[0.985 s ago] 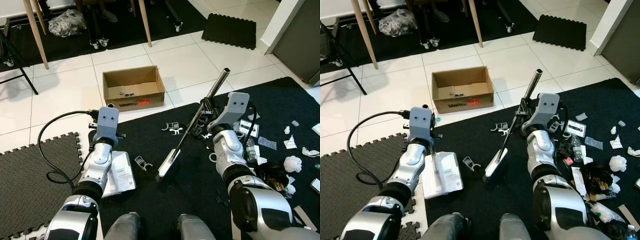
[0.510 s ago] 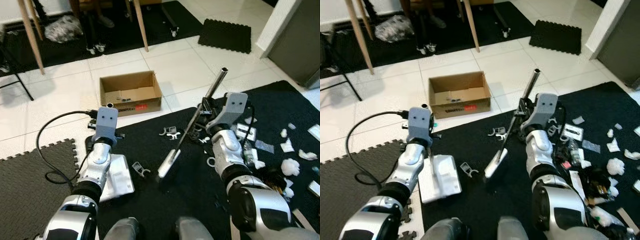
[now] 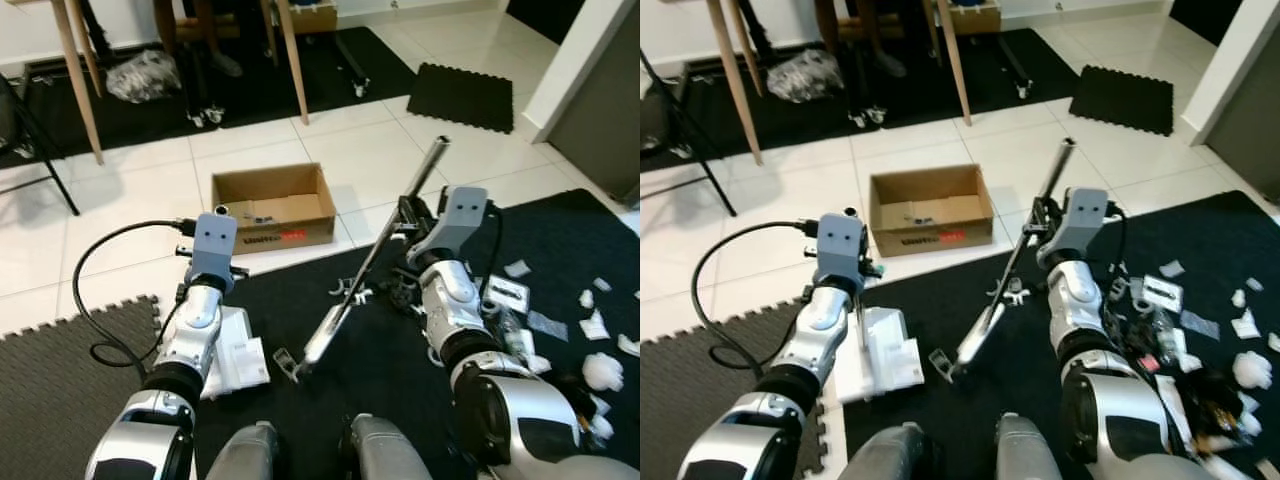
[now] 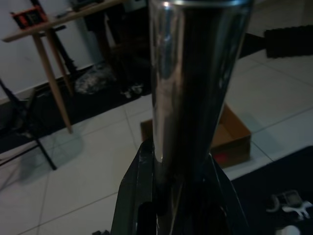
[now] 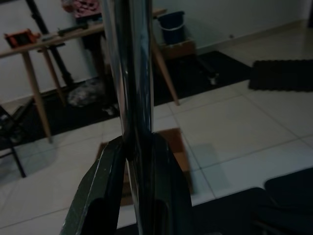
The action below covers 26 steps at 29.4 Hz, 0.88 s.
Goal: Sweep floor
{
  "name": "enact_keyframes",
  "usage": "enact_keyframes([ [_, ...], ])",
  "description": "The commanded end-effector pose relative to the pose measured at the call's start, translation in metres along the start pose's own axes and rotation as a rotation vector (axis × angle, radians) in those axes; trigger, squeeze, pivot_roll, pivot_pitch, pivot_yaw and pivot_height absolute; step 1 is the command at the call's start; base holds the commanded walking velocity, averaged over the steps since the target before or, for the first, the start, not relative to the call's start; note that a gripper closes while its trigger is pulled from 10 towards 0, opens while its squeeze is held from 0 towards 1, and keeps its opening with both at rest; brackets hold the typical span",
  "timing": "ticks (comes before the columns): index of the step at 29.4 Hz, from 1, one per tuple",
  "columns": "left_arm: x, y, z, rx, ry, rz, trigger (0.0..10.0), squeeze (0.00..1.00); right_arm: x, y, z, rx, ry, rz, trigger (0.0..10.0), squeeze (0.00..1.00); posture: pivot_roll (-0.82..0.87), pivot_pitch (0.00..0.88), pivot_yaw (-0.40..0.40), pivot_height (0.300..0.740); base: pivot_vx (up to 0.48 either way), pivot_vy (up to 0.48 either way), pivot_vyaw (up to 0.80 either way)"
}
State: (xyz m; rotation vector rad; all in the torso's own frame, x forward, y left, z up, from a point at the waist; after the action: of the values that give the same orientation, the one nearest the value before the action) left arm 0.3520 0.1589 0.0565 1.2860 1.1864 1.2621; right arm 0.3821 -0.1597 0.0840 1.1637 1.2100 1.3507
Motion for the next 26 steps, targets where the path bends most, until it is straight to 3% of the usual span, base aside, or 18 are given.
enact_keyframes([
  [1,0.0003,0.0102,0.0037,-0.04,-0.006,0.009,10.0,0.0,-0.0005,0.0054,0.0025,-0.017,0.006,-0.016,10.0,0.0,0.0,0.018,0.015,0.74,0.48,0.0,0.0],
  [6,0.0003,0.0098,0.0034,-0.039,-0.007,0.009,10.0,0.0,0.0006,0.0053,0.0027,-0.016,0.011,-0.024,10.0,0.0,0.0,0.017,0.015,0.74,0.48,0.0,0.0],
  [17,-0.0001,0.0099,0.0034,-0.04,-0.009,0.011,10.0,0.0,0.0015,0.0049,0.0028,-0.012,0.02,-0.027,10.0,0.0,0.0,0.015,0.015,0.74,0.48,0.0,0.54],
  [26,-0.0004,0.0094,0.0028,-0.038,-0.009,0.009,10.0,0.0,0.0022,0.0042,0.0025,-0.01,0.022,-0.021,10.0,0.0,0.0,0.019,0.015,0.74,0.48,0.0,0.0],
])
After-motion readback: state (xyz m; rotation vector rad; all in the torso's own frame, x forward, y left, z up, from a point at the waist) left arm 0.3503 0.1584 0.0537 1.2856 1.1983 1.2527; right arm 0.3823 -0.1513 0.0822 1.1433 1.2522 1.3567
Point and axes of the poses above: a point about 5 cm out from each wrist's last joint towards the gripper, its own z axis pointing out of the wrist towards the gripper, its own y axis along the axis of the wrist's last joint, x = y × z, the point moved 4 cm from there along z, pointing out of the wrist towards the gripper, and after that the axes turned 8 degrees about -z, right-handed, at the moved point
